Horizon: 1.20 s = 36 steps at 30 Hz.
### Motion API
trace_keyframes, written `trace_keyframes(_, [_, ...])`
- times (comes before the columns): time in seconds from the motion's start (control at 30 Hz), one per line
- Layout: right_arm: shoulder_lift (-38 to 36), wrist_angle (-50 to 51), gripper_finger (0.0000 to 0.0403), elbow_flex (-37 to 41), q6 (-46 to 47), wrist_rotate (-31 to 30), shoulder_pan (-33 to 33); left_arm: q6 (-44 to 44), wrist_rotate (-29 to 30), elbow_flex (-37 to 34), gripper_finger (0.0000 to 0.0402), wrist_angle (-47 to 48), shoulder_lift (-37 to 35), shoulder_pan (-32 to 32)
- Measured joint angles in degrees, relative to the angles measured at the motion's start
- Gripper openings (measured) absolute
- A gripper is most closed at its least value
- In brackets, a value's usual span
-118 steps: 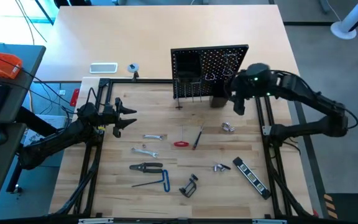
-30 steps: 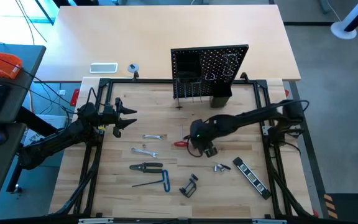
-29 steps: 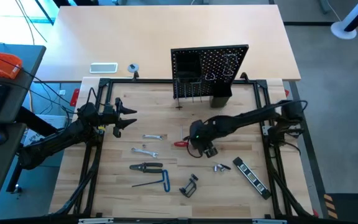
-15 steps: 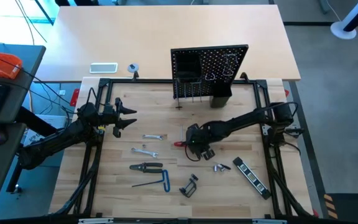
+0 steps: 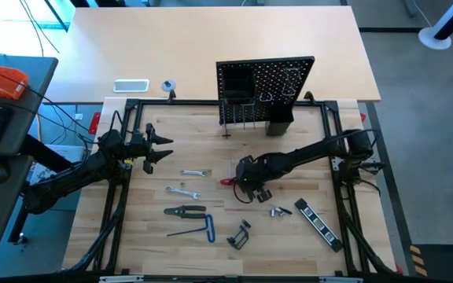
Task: Hang tools onto peg board
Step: Put the black nut driver into the bottom black bin on the peg board
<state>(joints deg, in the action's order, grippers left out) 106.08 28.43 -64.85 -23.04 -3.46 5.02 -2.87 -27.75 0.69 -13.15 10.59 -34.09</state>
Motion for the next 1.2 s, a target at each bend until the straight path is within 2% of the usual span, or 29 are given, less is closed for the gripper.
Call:
trace_keyframes(0.2, [-7.33,-1.83,0.0025,-0.27,5.41,-3.95,0.02,-0.02,0.0,-0.02,0.0184,-0.02,0.0,0.0])
trace_keyframes(0.43, [-19.94,-1.85,0.0025,-0.27,12.79,-16.15,0.02,-0.02,0.0,-0.01,0.0184,-0.02,0.0,-0.02])
trace_keyframes(0.6, [-28.75,-2.13,0.0025,-0.27,16.19,-20.99,0.32,0.0,-0.02,-0.02,0.0184,0.02,0.02,-0.02])
trace_keyframes(0.9, [-37.89,-3.52,0.0024,-0.25,19.03,-35.72,1.11,0.0,-0.02,-0.02,0.0184,0.03,0.02,0.0])
trace_keyframes(1.0, [-39.17,-7.82,0.0024,0.96,17.52,-40.88,1.07,0.0,-0.01,-0.02,0.0184,0.03,0.02,0.0])
trace_keyframes(1.2, [-42.82,-23.08,0.0021,9.86,12.68,-41.51,-1.44,0.02,-0.02,-0.02,0.0184,0.0,0.0,0.0])
